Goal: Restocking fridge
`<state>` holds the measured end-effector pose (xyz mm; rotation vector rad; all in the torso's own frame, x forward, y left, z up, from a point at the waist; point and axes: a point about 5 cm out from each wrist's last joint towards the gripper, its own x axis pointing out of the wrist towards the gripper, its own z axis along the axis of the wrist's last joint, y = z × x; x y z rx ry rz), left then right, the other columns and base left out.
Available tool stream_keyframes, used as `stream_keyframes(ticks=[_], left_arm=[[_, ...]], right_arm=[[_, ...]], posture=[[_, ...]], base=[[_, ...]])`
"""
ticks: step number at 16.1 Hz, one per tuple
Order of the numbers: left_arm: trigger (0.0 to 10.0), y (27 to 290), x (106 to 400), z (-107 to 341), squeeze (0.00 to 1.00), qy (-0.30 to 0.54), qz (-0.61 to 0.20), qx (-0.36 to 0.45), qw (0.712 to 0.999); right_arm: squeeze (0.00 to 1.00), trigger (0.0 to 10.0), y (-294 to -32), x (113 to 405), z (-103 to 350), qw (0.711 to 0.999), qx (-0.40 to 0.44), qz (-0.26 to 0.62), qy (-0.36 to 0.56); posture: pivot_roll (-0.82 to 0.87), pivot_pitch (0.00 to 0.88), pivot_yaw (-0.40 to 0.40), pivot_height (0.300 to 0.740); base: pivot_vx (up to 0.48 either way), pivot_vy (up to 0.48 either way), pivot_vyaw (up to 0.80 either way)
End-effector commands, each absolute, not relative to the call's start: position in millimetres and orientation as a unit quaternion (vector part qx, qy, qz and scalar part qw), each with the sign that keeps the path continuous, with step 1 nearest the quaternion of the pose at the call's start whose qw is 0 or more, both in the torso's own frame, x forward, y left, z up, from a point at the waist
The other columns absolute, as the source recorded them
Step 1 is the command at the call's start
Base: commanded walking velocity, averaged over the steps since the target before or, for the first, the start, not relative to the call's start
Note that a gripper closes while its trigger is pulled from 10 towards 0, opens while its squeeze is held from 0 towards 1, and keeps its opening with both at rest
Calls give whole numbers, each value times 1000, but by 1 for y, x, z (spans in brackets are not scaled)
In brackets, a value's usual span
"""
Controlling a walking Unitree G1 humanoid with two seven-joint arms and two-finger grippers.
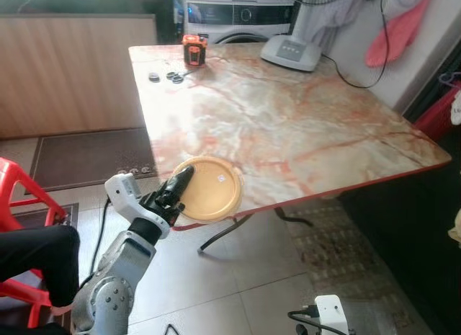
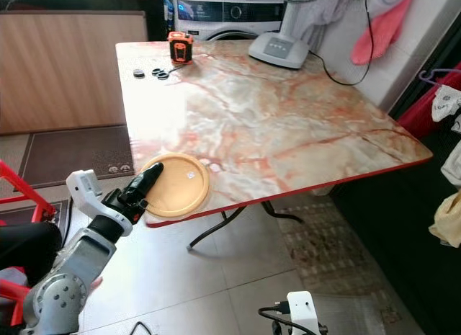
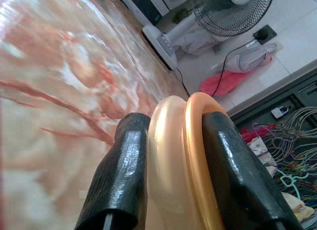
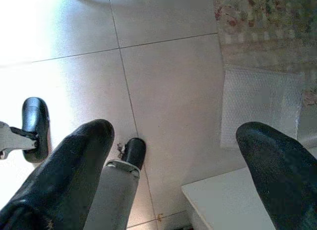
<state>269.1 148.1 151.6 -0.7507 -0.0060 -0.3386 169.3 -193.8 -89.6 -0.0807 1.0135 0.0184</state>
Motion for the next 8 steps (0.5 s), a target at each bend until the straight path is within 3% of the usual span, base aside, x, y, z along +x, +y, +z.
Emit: stream_keyframes(ticks=[1, 8], left_arm=[[10000, 144, 269, 153, 0, 0, -172, -367, 914], [10000, 145, 269, 152, 0, 2, -170, -367, 915]], right_arm=[[0, 10000, -198, 167, -90, 872, -39, 2, 488], [0, 10000, -198, 167, -90, 871, -39, 3, 489]], posture=[[42, 61, -114, 740], [43, 63, -115, 740]], base=[[0, 322, 0], [0, 320, 0]])
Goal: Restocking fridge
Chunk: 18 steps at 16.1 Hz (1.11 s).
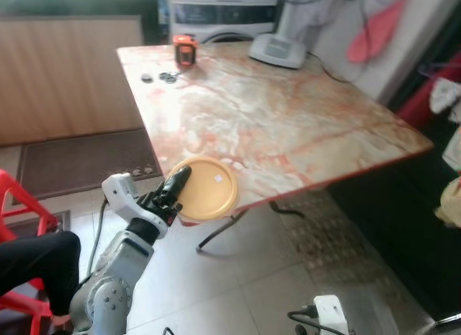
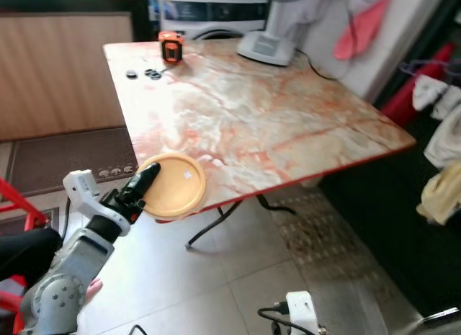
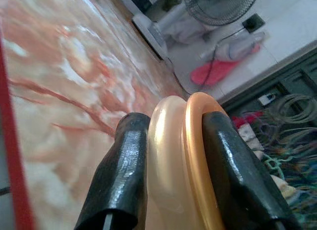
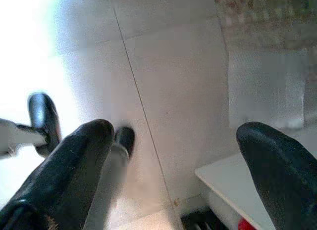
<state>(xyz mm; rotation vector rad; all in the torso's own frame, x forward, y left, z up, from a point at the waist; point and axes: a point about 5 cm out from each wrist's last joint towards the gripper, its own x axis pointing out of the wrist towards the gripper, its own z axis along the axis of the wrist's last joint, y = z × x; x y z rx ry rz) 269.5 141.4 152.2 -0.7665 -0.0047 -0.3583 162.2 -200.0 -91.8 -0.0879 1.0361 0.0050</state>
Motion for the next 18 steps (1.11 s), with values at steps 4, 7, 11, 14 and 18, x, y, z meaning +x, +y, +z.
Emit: stream_keyframes(ticks=[4, 7, 11, 14, 18], left_arm=[[10000, 145, 269, 151, 0, 2, -169, -366, 915], [10000, 145, 269, 150, 0, 5, -169, -357, 919], [10000, 144, 269, 149, 0, 11, -174, -348, 921], [10000, 144, 269, 149, 0, 11, -174, -348, 921], [10000, 144, 268, 147, 0, 17, -180, -336, 924]], right_arm=[[0, 10000, -198, 167, -90, 871, -39, 2, 489], [0, 10000, -199, 167, -90, 870, -39, 0, 491], [0, 10000, -198, 166, -91, 868, -41, 2, 494], [0, 10000, -198, 166, -91, 868, -41, 2, 494], [0, 10000, -198, 166, -91, 867, -42, 6, 497]], posture=[[43, 63, -115, 740], [44, 61, -116, 740], [44, 62, -116, 740], [44, 62, -116, 740], [45, 63, -115, 740]], base=[[0, 307, 0], [0, 99, 0], [0, 0, -795], [0, 0, -800], [0, 0, -800]])
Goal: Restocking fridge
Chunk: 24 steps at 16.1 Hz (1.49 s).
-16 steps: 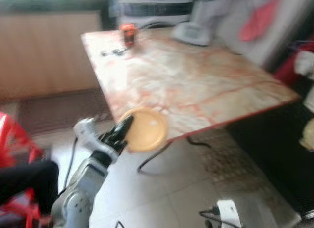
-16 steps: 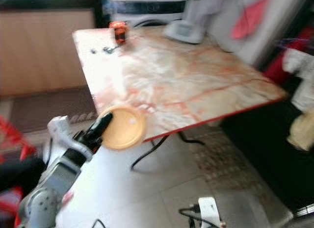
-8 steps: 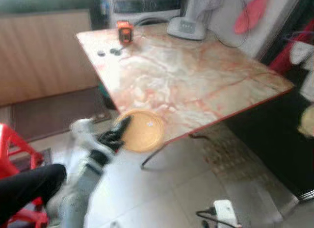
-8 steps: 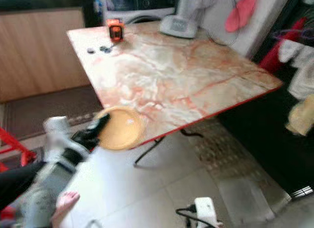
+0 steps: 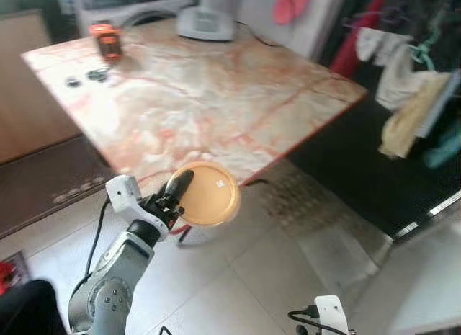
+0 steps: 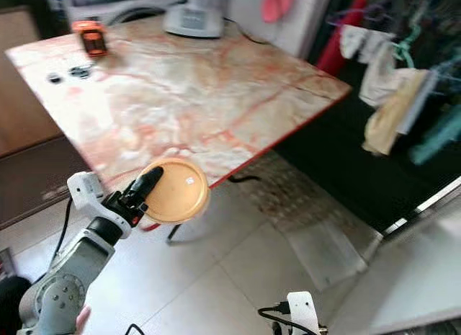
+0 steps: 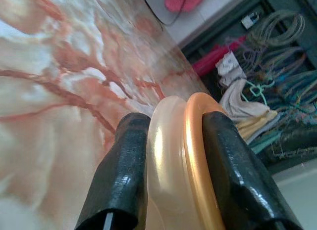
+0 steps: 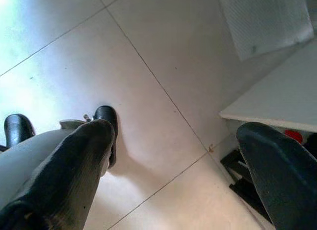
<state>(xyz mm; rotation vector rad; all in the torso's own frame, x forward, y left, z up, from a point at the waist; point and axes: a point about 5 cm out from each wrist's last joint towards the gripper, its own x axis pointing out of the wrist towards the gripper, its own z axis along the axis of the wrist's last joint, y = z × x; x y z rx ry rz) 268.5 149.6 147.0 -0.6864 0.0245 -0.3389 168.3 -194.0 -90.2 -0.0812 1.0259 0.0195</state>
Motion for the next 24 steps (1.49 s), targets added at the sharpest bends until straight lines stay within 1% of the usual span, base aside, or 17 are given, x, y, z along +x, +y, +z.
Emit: stream_keyframes(ticks=[1, 3, 5, 7, 12, 13, 15, 17, 22, 24], left_arm=[[10000, 143, 268, 147, 0, 20, -181, -329, 927], [10000, 142, 268, 146, 0, 21, -184, -319, 930], [10000, 137, 268, 146, 0, 26, -197, -259, 945], [10000, 132, 267, 144, 0, 34, -210, -230, 950], [10000, 129, 266, 144, 0, 38, -223, -203, 953], [10000, 128, 266, 147, 0, 32, -227, -184, 956], [10000, 126, 265, 154, 0, 22, -246, -180, 952], [10000, 120, 262, 162, 0, 15, -277, -186, 942], [10000, 118, 262, 162, 0, 15, -281, -184, 942], [10000, 114, 260, 158, 0, 28, -293, -169, 941]], right_arm=[[0, 10000, -198, 166, -91, 867, -42, 6, 497], [0, 10000, -199, 166, -91, 867, -43, 7, 497], [0, 10000, -199, 166, -91, 867, -43, 8, 497], [0, 10000, -198, 166, -91, 867, -43, 8, 497], [0, 10000, -198, 166, -91, 866, -43, 9, 497], [0, 10000, -198, 166, -91, 866, -43, 8, 498], [0, 10000, -197, 166, -91, 866, -42, 9, 498], [0, 10000, -196, 166, -91, 866, -41, 9, 498], [0, 10000, -196, 166, -91, 866, -41, 9, 498], [0, 10000, -196, 166, -91, 866, -40, 8, 498]], posture=[[46, 61, -115, 740], [47, 61, -116, 740], [48, 59, -116, 740], [48, 58, -116, 740], [52, 54, -113, 740], [59, 54, -108, 740], [63, 55, -106, 740], [62, 55, -102, 740], [62, 55, -102, 740], [63, 54, -100, 740]], base=[[0, 0, -800], [0, 0, -800], [0, -154, -800], [0, -159, -800], [0, 0, -800], [0, 0, -800], [0, 0, -800], [0, 0, -800], [0, 0, -800], [0, 0, -794]])
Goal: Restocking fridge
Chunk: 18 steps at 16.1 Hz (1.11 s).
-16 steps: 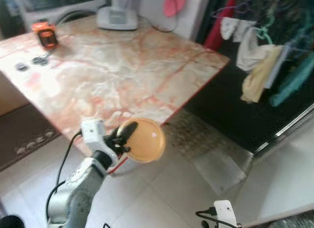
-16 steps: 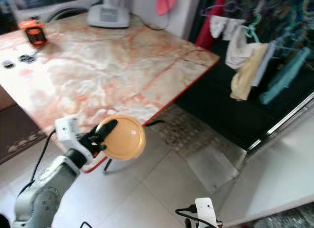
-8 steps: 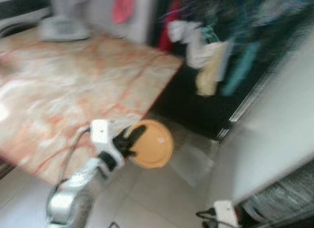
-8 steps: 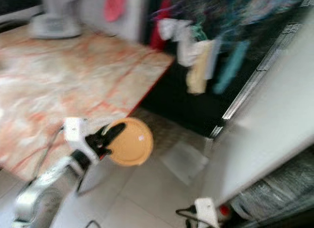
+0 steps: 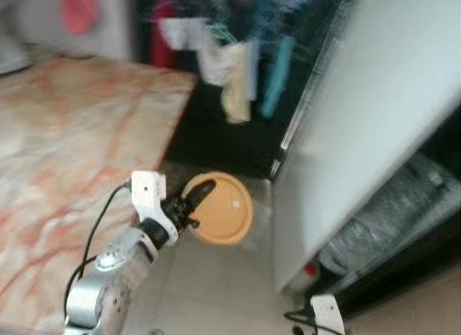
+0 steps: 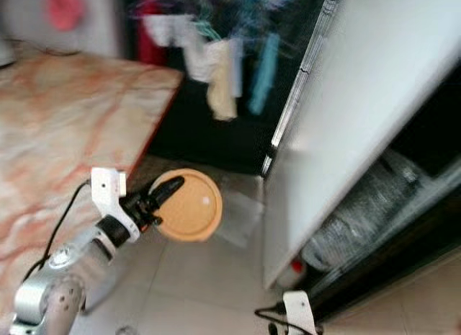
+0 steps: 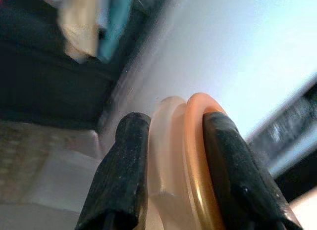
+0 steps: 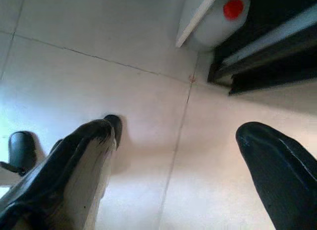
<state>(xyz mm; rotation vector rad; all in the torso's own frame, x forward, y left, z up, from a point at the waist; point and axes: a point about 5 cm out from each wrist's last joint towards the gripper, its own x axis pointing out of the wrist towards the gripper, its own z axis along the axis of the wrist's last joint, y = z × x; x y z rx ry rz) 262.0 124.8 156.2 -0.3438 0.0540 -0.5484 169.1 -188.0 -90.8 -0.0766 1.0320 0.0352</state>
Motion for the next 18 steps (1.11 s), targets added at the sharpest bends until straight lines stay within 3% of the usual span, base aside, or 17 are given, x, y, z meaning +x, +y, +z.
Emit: stream_keyframes(ticks=[1, 12, 15, 18], left_arm=[[10000, 114, 260, 157, 0, 30, -294, -167, 941], [10000, 122, 264, 149, 0, 44, -266, -142, 952], [10000, 137, 272, 141, 0, 56, -213, -126, 967], [10000, 170, 286, 119, 0, 92, -114, -104, 984]], right_arm=[[0, 10000, -196, 166, -91, 866, -40, 8, 498], [0, 10000, -195, 166, -91, 866, -40, 8, 498], [0, 10000, -194, 166, -91, 866, -38, 8, 498], [0, 10000, -193, 166, -91, 866, -37, 8, 498]], posture=[[64, 55, -102, 740], [62, 56, -98, 740], [59, 55, -91, 740], [63, 56, -88, 740]], base=[[0, 0, -800], [0, 0, -795], [0, 0, -796], [0, 0, -788]])
